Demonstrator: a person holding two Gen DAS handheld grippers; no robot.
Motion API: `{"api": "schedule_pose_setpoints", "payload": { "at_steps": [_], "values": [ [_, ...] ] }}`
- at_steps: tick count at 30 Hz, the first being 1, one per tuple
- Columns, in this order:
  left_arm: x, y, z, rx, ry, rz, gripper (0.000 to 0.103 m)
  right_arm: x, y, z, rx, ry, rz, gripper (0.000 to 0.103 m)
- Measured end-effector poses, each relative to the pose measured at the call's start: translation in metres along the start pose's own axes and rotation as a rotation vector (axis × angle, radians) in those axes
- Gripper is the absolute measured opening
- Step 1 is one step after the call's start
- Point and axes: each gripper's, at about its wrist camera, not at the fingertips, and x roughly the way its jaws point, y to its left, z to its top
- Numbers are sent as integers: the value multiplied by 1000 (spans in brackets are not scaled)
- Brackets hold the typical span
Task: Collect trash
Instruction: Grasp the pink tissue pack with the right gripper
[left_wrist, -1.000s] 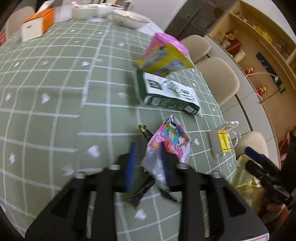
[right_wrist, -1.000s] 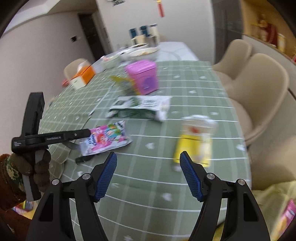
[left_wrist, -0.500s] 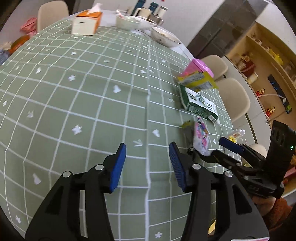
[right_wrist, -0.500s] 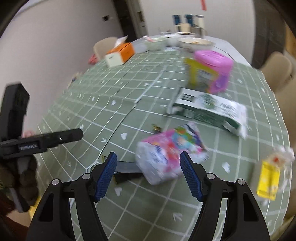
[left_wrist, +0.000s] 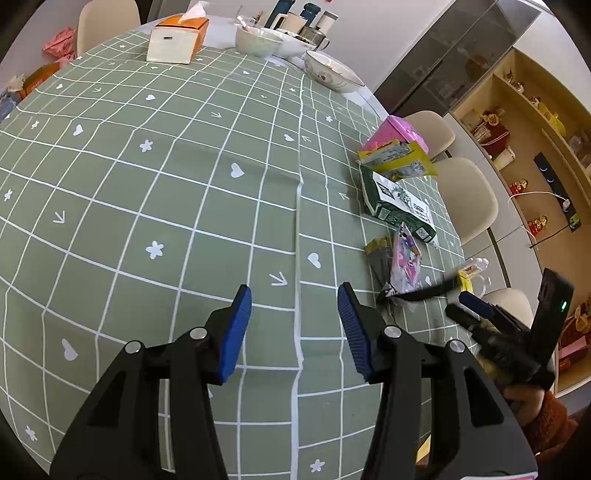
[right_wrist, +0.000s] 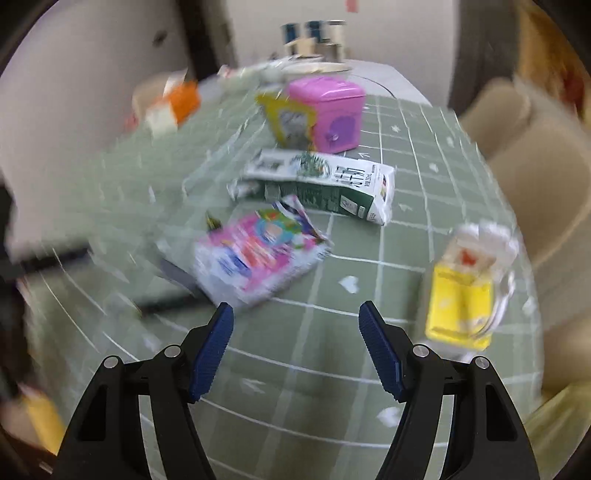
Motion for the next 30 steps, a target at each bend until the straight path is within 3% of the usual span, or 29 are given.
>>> {"api": "schedule_pose_setpoints", "payload": {
  "at_steps": [4, 16, 20, 24, 29, 30],
  "values": [
    [-2, -3, -1, 10, 5, -5, 46, 24, -1, 10, 163, 19, 75, 67],
    [-24, 21, -14, -49, -3, 36, 47, 84, -8, 50, 344, -20, -22, 67],
    [-26, 25, -17, -66, -6, 43, 47, 94, 4, 60, 297, -15, -85, 73],
    [-24, 25, -18, -72, -3, 42, 47, 102, 21, 63, 157, 37, -163, 74],
    [-16, 18, -17, -60, 8, 28, 47, 93, 23, 47, 38, 44, -124, 73],
    [-15, 16, -17, -54, 10, 25, 47, 90, 22, 44, 27, 42, -122, 66]
  ]
}}
